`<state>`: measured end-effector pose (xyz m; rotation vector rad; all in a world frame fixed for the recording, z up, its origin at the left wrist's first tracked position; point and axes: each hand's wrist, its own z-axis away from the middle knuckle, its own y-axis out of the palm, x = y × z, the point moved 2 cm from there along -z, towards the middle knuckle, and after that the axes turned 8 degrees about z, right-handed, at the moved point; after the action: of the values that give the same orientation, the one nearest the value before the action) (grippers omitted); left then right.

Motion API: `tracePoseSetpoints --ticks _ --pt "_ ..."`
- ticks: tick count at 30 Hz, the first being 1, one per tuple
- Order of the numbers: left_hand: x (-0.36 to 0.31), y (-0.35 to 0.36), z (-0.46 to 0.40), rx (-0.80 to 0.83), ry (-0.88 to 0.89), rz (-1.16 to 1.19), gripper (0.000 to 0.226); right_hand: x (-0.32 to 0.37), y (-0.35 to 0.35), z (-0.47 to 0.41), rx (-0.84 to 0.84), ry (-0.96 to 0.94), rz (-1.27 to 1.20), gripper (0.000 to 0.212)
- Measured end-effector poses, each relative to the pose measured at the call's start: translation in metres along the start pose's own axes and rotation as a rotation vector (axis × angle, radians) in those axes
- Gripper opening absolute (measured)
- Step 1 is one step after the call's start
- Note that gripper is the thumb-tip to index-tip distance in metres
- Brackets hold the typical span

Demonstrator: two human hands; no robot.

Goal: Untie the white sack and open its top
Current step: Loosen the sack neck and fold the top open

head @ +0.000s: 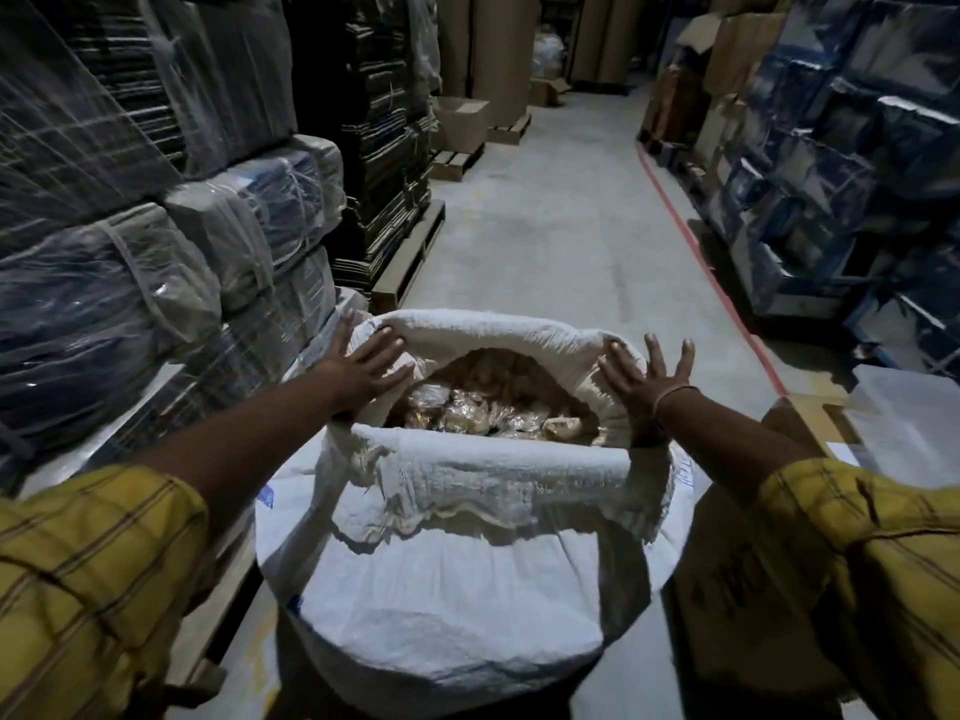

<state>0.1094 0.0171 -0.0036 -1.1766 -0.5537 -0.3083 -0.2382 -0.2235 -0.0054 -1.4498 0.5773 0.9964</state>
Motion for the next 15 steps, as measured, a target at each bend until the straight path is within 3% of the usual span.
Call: tracePoseSetpoints --ticks 1,3,4,6,8,15 --pt "-0.003 -0.001 0.002 -0.012 0.01 0.013 0.072 0.006 0.001 -0.001 -0.021 -0.08 -0.075 0.079" --pt "-0.016 -0.002 0.005 -0.053 0.029 0.066 0.085 0.019 -0.003 0.001 -0.049 -0.357 -0.347 0.101" --pt "-0.021 -0.004 0.006 -0.063 0.036 0.113 0.097 0.023 -0.007 0.008 -0.075 -0.418 -0.367 0.103" --pt "-0.027 -0.01 0.007 -0.087 0.044 0.248 0.116 0.023 -0.014 0.018 -0.044 -0.441 -0.412 0.133" --pt "-0.027 -0.014 0.01 -0.134 0.052 0.359 0.115 0.021 -0.015 0.026 -0.044 -0.463 -0.497 0.152" --pt "-0.038 -0.029 0.046 -0.307 0.054 0.564 0.083 0.002 -0.022 0.067 -0.118 -0.518 -0.606 0.135"
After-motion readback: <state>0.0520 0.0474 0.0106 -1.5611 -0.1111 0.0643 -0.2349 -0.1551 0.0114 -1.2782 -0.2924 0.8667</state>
